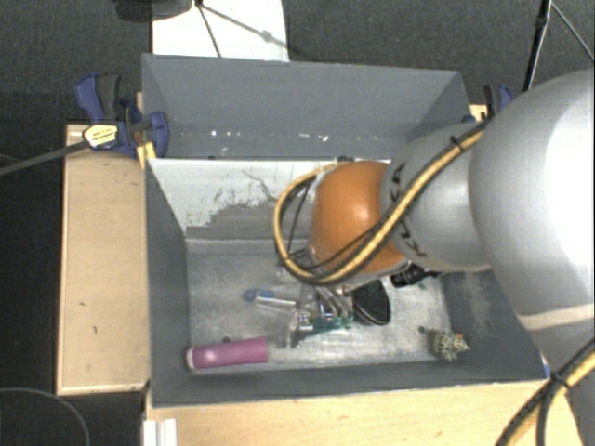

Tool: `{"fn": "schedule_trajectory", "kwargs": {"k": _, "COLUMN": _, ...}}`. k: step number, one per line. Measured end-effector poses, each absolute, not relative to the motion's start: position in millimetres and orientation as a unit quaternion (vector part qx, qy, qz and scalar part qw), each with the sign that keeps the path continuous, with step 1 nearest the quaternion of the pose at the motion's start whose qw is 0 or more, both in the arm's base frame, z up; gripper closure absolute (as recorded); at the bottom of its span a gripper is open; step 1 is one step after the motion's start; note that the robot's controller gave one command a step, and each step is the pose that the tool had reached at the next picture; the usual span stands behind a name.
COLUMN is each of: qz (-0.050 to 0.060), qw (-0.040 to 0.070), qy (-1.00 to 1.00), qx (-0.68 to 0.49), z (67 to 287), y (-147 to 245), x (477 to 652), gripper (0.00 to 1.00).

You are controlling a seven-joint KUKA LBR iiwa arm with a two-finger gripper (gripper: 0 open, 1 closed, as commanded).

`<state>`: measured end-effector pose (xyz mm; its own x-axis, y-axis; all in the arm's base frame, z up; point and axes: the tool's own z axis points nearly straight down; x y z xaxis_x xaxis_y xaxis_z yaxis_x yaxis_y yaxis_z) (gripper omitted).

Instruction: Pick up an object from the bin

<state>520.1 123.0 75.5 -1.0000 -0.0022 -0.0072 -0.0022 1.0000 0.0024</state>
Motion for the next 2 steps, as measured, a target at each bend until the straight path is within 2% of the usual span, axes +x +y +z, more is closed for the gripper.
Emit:
{"fn": "schedule_trajectory", "kwargs": {"k": 1, "qz": 0.002, "qw": 0.007, "qy": 1.0, "qx": 0.001, "z": 78, "y": 123, "x": 522.5, "gripper": 1.0}}
{"fn": "schedule_trajectory", "kwargs": {"k": 2, "qz": 0.001, "qw": 0.005, "qy": 1.0, "qx": 0.003, "z": 158, "y": 123, "x": 525.0, "gripper": 1.0}}
